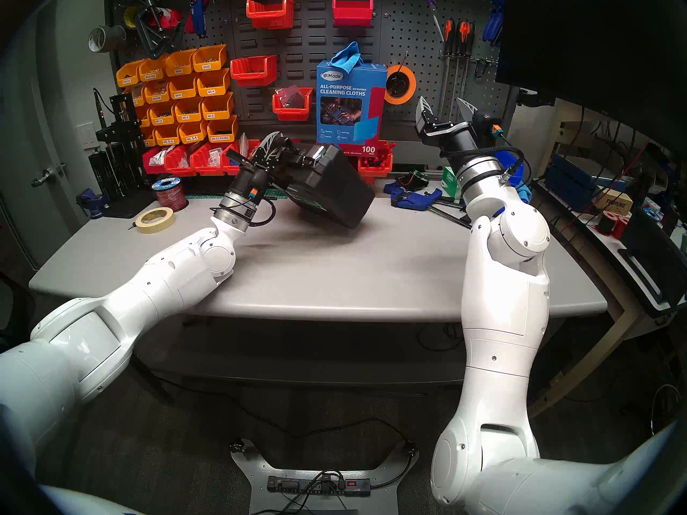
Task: Open the tool box
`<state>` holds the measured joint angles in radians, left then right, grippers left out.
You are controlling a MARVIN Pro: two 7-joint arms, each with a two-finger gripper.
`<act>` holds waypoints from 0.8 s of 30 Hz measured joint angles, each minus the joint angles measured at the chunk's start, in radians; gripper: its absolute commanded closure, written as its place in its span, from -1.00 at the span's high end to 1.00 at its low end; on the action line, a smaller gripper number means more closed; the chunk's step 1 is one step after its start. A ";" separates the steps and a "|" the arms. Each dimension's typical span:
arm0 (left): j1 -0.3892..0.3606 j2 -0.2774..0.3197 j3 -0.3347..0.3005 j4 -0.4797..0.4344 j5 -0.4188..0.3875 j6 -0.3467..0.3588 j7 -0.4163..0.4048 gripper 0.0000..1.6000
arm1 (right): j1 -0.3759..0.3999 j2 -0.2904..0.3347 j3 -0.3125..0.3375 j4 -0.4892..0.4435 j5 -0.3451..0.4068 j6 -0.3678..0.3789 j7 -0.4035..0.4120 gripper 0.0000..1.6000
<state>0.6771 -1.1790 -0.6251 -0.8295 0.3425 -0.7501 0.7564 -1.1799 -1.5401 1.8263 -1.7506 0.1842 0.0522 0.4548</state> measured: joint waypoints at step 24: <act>0.057 0.020 -0.048 -0.215 -0.068 0.148 -0.007 -1.00 | 0.000 0.009 -0.006 0.003 0.009 -0.002 -0.008 1.00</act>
<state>0.7340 -1.1591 -0.6732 -1.0446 0.2742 -0.6026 0.7494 -1.1799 -1.5313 1.8199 -1.7472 0.1934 0.0503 0.4469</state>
